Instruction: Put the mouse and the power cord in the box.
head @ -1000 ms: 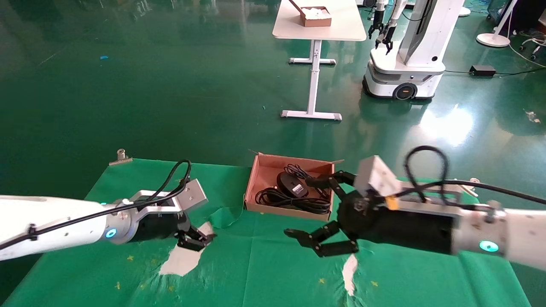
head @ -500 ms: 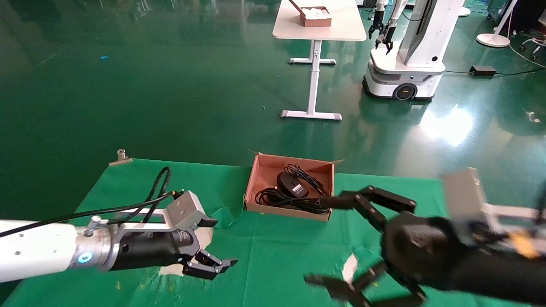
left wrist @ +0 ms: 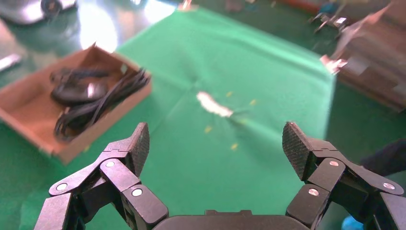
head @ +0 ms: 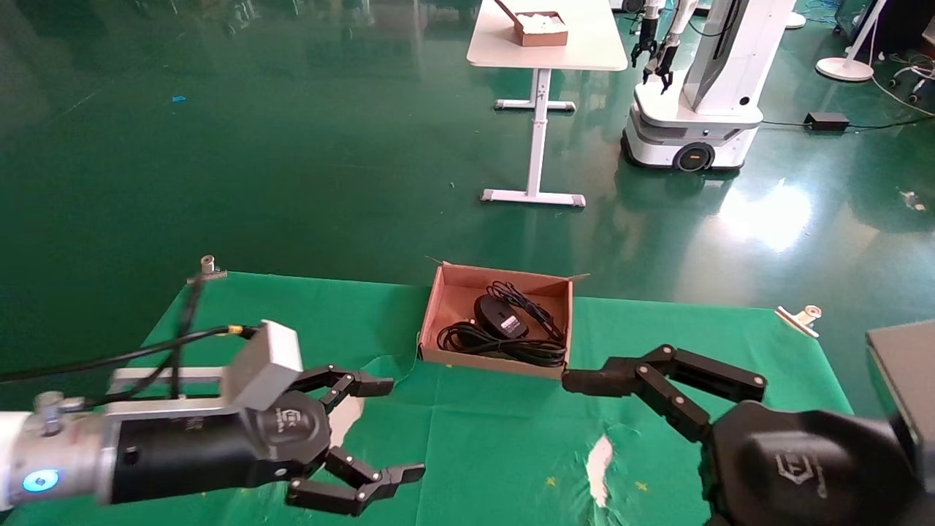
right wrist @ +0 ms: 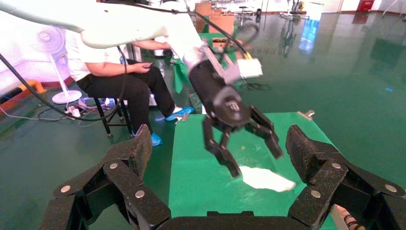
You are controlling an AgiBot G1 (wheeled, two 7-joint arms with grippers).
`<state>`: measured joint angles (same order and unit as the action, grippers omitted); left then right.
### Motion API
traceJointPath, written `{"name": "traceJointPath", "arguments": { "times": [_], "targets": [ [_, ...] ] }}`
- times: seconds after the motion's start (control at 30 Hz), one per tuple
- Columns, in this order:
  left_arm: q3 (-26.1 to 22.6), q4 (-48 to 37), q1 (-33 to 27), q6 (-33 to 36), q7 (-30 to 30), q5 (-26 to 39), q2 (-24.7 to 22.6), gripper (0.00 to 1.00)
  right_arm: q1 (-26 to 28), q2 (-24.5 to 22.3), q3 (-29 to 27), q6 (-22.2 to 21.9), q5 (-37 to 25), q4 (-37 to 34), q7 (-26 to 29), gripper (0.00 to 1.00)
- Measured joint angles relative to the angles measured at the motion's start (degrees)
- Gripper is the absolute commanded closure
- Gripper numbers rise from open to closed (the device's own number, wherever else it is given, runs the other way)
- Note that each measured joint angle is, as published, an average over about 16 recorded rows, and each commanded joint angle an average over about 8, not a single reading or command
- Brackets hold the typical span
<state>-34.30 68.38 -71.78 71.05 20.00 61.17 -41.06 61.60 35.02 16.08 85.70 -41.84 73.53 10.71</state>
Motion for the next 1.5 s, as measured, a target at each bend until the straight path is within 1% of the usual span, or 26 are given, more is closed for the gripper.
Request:
{"name": "traceJointPath", "arguments": {
  "times": [0.47, 0.7, 0.93, 1.5],
  "targets": [
    [14.1, 4.01, 7.87, 11.29, -7.1, -14.9, 4.65, 0.0, 0.0, -0.04, 0.05, 0.0, 0.07, 0.0, -0.03, 0.0],
    [18.63, 5.29, 10.38, 14.91, -9.21, -19.7, 6.13, 0.0, -0.03, -0.09, 0.03, 0.03, 0.15, 0.04, -0.04, 0.0],
    [19.85, 5.64, 11.07, 15.89, -9.73, -21.02, 6.53, 0.0, -0.07, -0.12, 0.0, 0.05, 0.2, 0.06, -0.04, 0.0],
    [18.59, 5.27, 10.39, 14.87, -9.31, -19.66, 6.15, 0.0, -0.01, -0.06, 0.06, 0.0, 0.1, -0.01, -0.05, 0.0]
  ]
}}
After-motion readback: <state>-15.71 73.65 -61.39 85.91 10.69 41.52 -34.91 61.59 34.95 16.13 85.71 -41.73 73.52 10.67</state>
